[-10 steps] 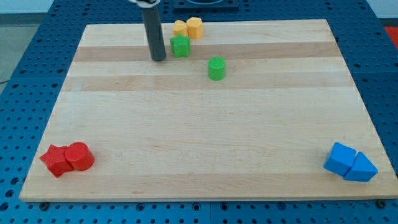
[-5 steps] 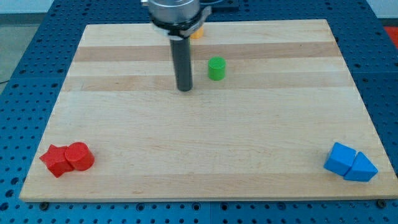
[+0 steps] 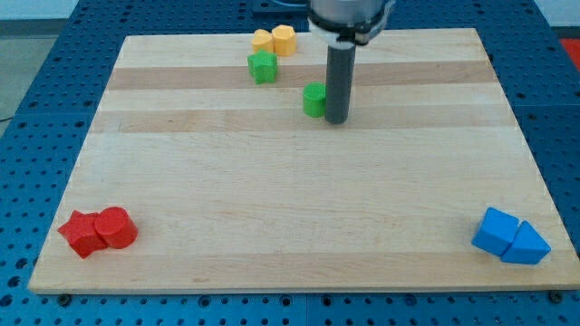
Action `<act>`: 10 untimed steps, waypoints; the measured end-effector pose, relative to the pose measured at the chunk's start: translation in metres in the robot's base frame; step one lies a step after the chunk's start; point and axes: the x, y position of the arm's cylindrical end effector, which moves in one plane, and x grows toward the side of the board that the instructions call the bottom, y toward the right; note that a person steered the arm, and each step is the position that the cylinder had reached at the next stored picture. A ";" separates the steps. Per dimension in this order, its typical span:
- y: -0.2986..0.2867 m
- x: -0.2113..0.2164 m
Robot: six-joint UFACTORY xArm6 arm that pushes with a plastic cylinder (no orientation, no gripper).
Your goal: Push the green circle below the yellow hexagon
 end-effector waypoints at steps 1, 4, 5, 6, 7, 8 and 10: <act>-0.006 -0.059; 0.038 -0.005; 0.004 0.024; -0.047 0.039; -0.062 -0.001; -0.062 -0.048; -0.057 0.004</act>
